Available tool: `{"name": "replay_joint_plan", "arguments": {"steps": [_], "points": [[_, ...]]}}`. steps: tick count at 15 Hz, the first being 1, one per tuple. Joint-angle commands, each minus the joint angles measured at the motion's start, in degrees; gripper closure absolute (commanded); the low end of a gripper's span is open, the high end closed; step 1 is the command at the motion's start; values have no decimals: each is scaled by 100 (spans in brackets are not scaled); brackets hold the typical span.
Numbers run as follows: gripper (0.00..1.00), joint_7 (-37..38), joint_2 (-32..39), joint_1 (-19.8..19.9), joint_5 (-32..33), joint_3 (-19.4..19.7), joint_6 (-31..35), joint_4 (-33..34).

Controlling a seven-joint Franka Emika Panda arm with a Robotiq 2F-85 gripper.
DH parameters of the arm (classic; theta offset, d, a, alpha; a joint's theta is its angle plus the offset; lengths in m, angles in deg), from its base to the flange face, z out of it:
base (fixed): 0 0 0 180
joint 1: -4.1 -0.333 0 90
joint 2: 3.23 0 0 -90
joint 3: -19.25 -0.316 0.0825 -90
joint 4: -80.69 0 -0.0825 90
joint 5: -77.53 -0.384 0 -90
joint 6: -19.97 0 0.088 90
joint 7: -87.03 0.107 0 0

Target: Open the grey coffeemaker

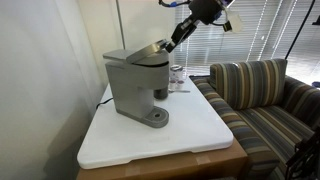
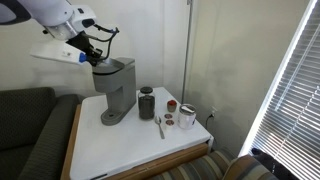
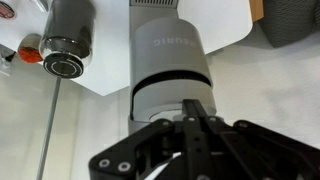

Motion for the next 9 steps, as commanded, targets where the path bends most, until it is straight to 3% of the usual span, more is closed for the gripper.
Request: {"name": "replay_joint_plan", "arguments": {"steps": [1,9], "points": [[100,-147,-169,13,37,11,98,-68],[100,-40,-153,29,272,50,41,-18]]}}
